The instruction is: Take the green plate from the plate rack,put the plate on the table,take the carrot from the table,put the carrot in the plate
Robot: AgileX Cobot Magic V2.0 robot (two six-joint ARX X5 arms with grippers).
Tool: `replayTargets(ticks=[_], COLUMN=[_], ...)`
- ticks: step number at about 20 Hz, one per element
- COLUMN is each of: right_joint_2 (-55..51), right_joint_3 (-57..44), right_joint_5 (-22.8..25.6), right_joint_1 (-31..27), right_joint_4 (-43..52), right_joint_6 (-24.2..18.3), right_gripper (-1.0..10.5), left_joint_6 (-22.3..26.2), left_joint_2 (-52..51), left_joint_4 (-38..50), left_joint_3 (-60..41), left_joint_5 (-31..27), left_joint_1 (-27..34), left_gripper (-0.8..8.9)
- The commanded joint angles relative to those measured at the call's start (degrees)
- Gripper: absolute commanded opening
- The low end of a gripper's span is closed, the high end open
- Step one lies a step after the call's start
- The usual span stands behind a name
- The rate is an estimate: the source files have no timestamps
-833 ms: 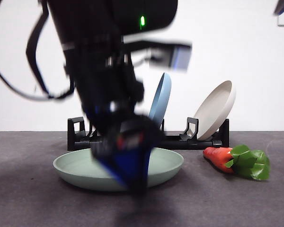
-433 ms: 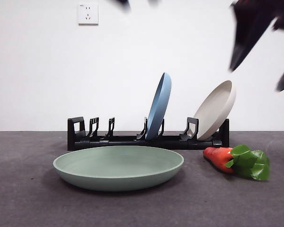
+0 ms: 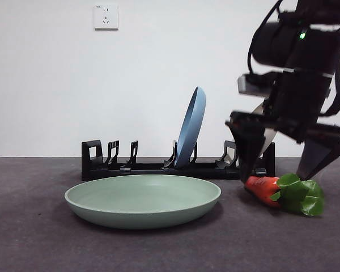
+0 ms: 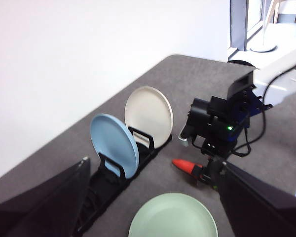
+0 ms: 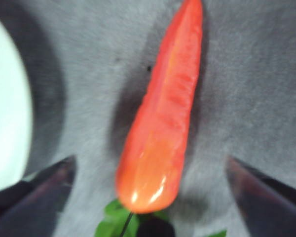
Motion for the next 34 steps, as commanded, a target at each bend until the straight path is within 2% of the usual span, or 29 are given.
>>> replayTargets(ticks=[1,2,5,8,14,18,21,26,34], right_joint_2=[2.4,2.9,3.2,3.2,-0.4,-8.8,-9.7,-2.7,10.3], right_joint_3=[0.0,0.0,0.0,0.0,0.0,0.0,0.1,1.9,7.0], right_joint_5=[1.8,1.9,1.7,1.7,1.7,1.7,1.7,1.7,1.7], right_joint_1=[0.1,0.1,0.1,0.1,1.6,8.0,14.2,21.7,24.2], right_joint_4=[0.7,0.7,0.9,0.6,-0.2,1.7,4.7,10.8,10.3], right_joint_6=[1.4,1.4,1.5,1.3,1.3,2.3,5.0,8.6,8.6], right_gripper=[4.6,4.3,1.5,-0.1,-0.2,-0.2,-0.2,-0.2,-0.2], left_joint_6=[-1.2,-1.2,-1.2,-1.2,-1.2,-1.2,-1.2,-1.2,-2.4], left_joint_2=[0.1,0.1,0.2,0.2,0.2,0.2,0.2,0.2,0.2], left_joint_4=[-1.7,-2.2,-2.3,-2.3,-3.4,-3.5,-3.5,-3.6,-5.0], left_joint_3=[-0.1,-0.1,-0.1,-0.1,-0.1,-0.1,-0.1,-0.1,-0.1], left_joint_5=[-0.2,-0.2,-0.2,-0.2,-0.2,-0.2,-0.2,-0.1,-0.1], left_joint_1=[0.2,0.2,0.2,0.2,0.2,0.2,0.2,0.2,0.1], left_gripper=[4.12,4.12,4.12,4.09,4.09,4.09,4.09,4.09,4.09])
